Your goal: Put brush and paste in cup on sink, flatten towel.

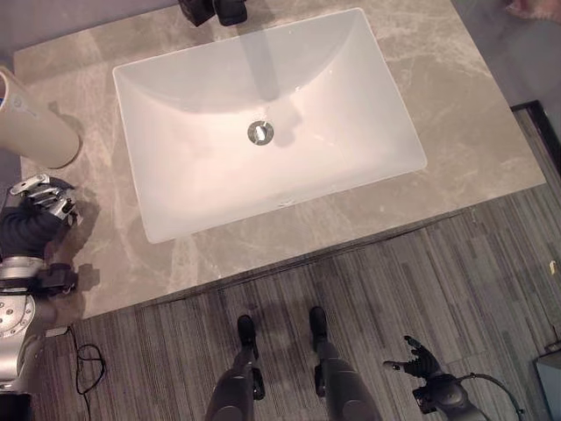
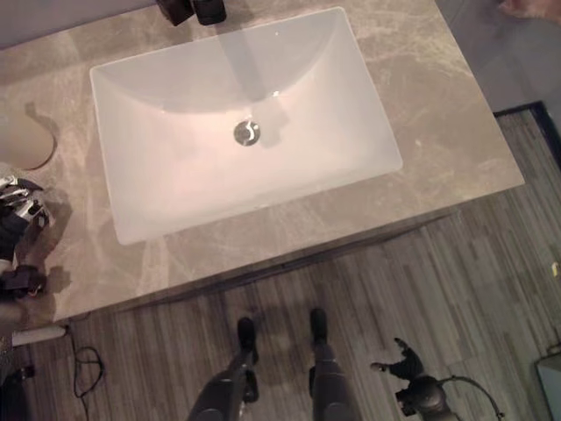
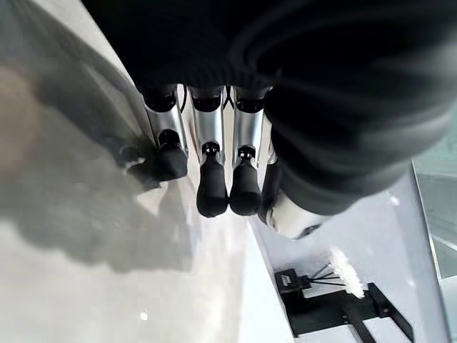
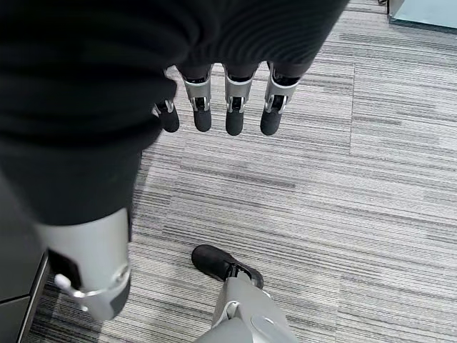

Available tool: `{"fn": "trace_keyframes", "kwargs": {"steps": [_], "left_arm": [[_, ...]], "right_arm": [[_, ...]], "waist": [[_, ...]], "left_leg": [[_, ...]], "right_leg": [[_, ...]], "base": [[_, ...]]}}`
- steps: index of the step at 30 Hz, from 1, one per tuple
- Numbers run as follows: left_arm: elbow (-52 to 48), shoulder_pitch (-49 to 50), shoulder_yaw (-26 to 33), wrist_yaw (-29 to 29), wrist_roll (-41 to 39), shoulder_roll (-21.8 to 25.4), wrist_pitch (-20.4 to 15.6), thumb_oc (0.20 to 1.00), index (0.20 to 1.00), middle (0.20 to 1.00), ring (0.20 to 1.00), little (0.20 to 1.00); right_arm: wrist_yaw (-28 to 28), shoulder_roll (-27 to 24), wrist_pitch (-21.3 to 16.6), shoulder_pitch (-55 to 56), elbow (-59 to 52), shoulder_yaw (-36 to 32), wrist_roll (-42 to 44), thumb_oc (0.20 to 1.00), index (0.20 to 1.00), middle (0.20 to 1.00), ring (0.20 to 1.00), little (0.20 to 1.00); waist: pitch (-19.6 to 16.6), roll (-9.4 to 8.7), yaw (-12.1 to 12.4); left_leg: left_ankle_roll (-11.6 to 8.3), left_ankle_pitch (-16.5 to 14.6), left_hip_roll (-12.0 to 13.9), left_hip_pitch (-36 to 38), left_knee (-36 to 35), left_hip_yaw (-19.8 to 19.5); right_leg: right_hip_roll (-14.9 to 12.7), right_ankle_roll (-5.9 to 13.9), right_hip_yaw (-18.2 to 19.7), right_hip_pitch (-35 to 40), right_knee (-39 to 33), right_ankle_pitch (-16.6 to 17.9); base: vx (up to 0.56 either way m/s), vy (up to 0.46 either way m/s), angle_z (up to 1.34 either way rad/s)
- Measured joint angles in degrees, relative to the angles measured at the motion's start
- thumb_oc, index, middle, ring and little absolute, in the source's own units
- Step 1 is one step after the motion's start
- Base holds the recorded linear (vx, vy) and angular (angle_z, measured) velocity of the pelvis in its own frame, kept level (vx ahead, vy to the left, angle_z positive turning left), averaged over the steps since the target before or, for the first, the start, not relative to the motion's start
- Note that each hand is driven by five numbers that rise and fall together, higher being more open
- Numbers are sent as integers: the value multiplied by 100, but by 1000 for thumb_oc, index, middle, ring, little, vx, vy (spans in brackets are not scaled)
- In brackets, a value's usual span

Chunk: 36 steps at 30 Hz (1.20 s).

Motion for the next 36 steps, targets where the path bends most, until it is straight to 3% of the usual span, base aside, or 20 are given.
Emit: {"fn": "trace_keyframes", "kwargs": {"steps": [6,11,17,29,34,36], "left_arm": [[258,-58,61,86,113,1,187,200,200,200,200,200],[449,-941,-313,266,228,61,218,200,200,200,200,200],[816,-1331,-385,427,264,254,229,200,200,200,200,200],[1311,-2503,-947,764,256,475,196,200,200,200,200,200],[749,-2063,-926,753,261,466,167,200,200,200,200,200],[356,-1527,-575,739,268,350,135,200,200,200,200,200]], "right_arm": [[-1,9,5,26,0,0,2,1000,1000,1000,1000,1000],[-5,58,11,-15,124,2,62,1000,1000,1000,1000,1000],[-3,59,12,4,140,5,170,1000,1000,1000,1000,1000],[-1,164,14,-39,337,198,291,1000,1000,1000,1000,1000],[-1,240,4,-52,170,244,292,1000,1000,1000,1000,1000],[-3,252,1,-47,126,234,292,1000,1000,1000,1000,1000]], "waist": [[-264,33,18],[-372,-32,-37],[-395,-71,-270],[-372,-178,-291],[-362,-194,-252],[-362,-194,-293]], "left_leg": [[2,6,-3,-119,1,-28],[-3,60,-2,-308,2,-155],[-3,62,18,-322,2,-140],[-14,72,19,-509,2,-159],[-15,70,20,-511,2,-165],[-16,69,19,-500,1,-166]], "right_leg": [[-2,-14,-28,-101,41,11],[3,-24,-128,-230,46,23],[23,-24,-111,-254,46,25],[23,-24,-114,-431,46,43],[23,-15,-128,-427,47,35],[18,-9,-140,-419,46,30]], "base": [[1,-3,3],[4,-13,10],[0,-2,-1],[1,-1,0],[0,0,0],[0,0,0]]}}
